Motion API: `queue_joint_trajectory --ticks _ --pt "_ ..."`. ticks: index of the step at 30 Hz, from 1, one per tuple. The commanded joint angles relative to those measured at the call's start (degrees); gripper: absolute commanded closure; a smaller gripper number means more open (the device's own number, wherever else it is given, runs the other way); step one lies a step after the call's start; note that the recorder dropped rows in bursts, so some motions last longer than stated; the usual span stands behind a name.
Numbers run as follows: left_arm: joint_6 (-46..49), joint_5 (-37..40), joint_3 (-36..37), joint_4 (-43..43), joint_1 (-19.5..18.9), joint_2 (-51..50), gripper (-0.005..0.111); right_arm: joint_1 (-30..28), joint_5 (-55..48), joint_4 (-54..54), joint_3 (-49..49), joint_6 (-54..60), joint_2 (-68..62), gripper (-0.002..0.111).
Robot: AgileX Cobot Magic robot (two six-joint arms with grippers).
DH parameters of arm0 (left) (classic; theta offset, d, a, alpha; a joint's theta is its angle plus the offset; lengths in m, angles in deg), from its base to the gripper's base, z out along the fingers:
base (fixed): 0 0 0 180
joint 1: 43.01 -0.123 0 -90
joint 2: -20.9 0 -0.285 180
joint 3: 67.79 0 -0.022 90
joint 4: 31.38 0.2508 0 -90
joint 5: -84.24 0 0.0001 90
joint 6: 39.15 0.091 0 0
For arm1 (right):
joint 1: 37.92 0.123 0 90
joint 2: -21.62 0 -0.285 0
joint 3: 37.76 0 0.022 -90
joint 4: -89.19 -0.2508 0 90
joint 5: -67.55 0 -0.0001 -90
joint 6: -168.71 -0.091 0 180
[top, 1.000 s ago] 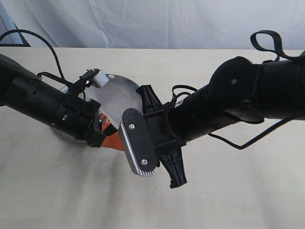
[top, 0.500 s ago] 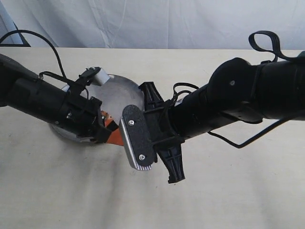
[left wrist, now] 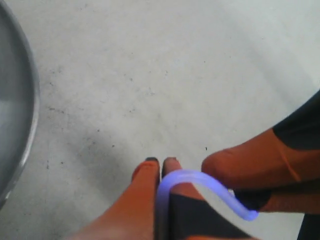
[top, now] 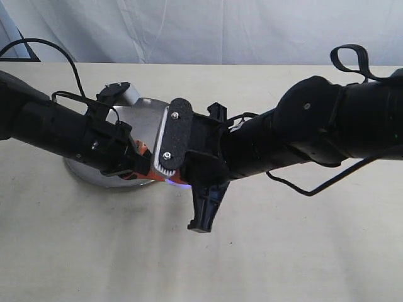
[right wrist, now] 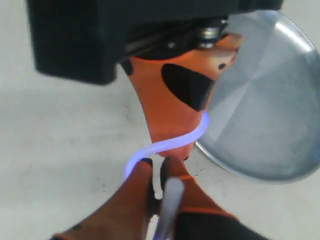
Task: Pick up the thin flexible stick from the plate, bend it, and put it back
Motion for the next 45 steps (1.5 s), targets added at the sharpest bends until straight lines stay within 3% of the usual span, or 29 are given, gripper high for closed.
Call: queue_joint_trajectory --ticks 1,3,5,15,20,26,32,45 --pt "-1.38 -7.25 -1.16 -5.93 -0.66 0.33 0.107 1.32 -5.30 1.97 -0.65 -8.07 -0.04 0.071" --pt "-1.38 -7.14 -1.16 -5.68 -0.66 0.33 0.107 1.32 -4.36 2.40 -0.65 -10.70 -0.04 0.060" --pt "-1.56 -7.30 -1.16 -4.72 -0.66 0.33 0.107 1.32 -2.90 3.05 -0.65 -13.99 -0.04 0.057" --pt "-8.75 -13.37 -1.16 1.15 -0.66 0.33 0.107 1.14 4.14 21.20 -0.65 -36.58 0.71 0.057" --pt "-14.40 -19.18 -1.16 6.73 -0.66 0.33 0.107 -3.53 2.37 25.51 -0.65 -46.45 2.49 0.057" --pt "-20.28 -19.62 -3.17 10.56 -3.36 -0.20 0.107 -8.63 -0.40 25.51 -0.65 -49.30 6.10 0.057" --pt "-24.86 -14.67 -7.31 13.07 -6.96 -2.60 0.107 -8.88 -0.78 25.10 -0.65 -49.56 7.06 0.057" --pt "-27.48 -10.19 -10.38 15.32 -7.31 -10.13 0.107 -8.88 -0.78 25.12 -0.65 -49.67 7.06 0.057"
